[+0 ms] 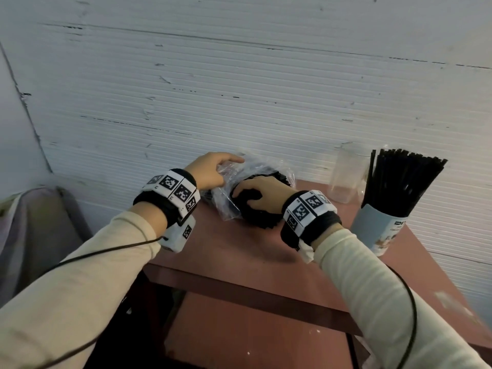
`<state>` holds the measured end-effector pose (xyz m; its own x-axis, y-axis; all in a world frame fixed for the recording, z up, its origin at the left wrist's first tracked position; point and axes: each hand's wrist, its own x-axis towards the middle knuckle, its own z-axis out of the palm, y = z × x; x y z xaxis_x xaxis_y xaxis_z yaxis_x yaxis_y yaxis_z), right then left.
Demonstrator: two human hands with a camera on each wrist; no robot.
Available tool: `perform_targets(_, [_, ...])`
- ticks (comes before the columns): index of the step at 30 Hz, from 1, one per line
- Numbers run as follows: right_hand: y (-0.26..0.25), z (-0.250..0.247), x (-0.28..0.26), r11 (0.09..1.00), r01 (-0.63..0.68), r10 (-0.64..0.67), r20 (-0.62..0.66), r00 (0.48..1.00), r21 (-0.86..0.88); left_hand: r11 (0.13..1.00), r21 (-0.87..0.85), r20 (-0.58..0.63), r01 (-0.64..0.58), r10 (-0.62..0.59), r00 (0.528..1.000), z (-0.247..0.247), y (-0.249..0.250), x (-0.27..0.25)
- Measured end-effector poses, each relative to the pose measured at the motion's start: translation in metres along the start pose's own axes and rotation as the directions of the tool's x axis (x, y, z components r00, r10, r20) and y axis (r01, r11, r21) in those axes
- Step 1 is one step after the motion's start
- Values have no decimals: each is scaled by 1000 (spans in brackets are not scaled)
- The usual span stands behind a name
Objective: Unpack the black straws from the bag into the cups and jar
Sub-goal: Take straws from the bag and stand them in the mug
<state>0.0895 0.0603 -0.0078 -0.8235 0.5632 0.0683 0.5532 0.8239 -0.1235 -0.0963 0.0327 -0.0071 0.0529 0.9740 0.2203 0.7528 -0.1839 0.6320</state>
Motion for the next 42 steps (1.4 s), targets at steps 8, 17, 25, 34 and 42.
perform_targets(8, [17, -10, -15, 976, -77, 94, -76, 993, 203, 999, 50, -22, 10, -9, 1000, 3, -3, -1])
perform_targets(17, [42, -14, -33, 960, -68, 103, -119, 988, 271, 997, 74, -42, 25, -21, 999, 7, 5, -6])
perform_targets(25, [44, -21, -46, 930, -75, 137, -152, 979, 361, 988, 149, -149, -35, 57, 987, 14, 14, -9])
perform_targets(34, [37, -64, -106, 922, -117, 166, -104, 981, 370, 932, 233, 124, -278, 255, 959, 50, 72, 2])
perform_targets(42, [27, -101, -169, 935, -60, 170, -295, 940, 350, 953, 117, -4, -280, 282, 959, 77, 128, 7])
